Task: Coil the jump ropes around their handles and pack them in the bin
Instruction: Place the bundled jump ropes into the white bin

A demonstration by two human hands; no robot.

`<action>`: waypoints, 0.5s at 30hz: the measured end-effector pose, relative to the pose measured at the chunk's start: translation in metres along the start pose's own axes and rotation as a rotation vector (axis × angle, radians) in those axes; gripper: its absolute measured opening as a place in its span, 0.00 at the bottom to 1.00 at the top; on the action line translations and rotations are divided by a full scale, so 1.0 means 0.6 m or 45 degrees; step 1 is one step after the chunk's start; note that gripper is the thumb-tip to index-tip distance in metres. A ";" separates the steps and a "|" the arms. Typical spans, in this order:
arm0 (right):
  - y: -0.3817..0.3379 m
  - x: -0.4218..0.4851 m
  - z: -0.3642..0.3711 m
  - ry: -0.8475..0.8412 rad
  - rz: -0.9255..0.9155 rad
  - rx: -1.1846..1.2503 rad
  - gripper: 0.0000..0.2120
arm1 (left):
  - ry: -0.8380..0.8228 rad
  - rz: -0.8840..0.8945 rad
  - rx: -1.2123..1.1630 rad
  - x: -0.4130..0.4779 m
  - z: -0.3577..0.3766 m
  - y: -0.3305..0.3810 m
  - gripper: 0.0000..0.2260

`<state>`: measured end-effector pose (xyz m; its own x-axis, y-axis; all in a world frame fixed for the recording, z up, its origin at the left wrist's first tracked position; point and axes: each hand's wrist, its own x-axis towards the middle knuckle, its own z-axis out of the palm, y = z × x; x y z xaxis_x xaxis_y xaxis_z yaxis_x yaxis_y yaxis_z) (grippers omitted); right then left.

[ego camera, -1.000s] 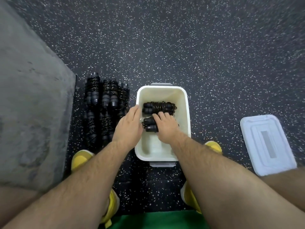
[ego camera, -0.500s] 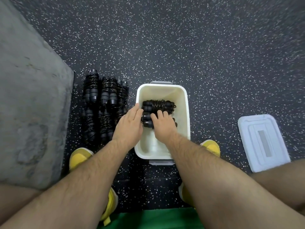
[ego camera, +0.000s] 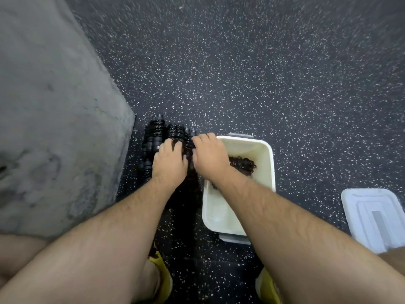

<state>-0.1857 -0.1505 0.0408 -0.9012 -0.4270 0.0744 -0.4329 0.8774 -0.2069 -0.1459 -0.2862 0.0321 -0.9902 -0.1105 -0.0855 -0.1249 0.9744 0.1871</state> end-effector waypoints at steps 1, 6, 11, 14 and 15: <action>-0.012 0.005 0.008 -0.054 -0.024 -0.005 0.12 | -0.051 -0.013 0.058 0.006 0.002 -0.013 0.19; -0.036 0.020 0.033 -0.210 -0.023 0.051 0.15 | -0.267 -0.217 -0.150 0.030 0.029 -0.036 0.18; -0.038 0.012 0.049 -0.214 0.020 0.071 0.12 | -0.127 -0.494 -0.544 0.039 0.048 -0.027 0.12; -0.035 -0.003 0.054 -0.181 -0.004 0.080 0.15 | -0.034 -0.650 -0.693 0.038 0.037 -0.020 0.10; -0.032 -0.006 0.052 -0.157 -0.019 0.084 0.17 | 0.001 -0.672 -0.720 0.037 0.030 -0.016 0.09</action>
<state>-0.1732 -0.1726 0.0143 -0.8830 -0.4675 -0.0419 -0.4404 0.8561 -0.2705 -0.1654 -0.2944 0.0111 -0.7906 -0.5328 -0.3019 -0.5933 0.5442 0.5932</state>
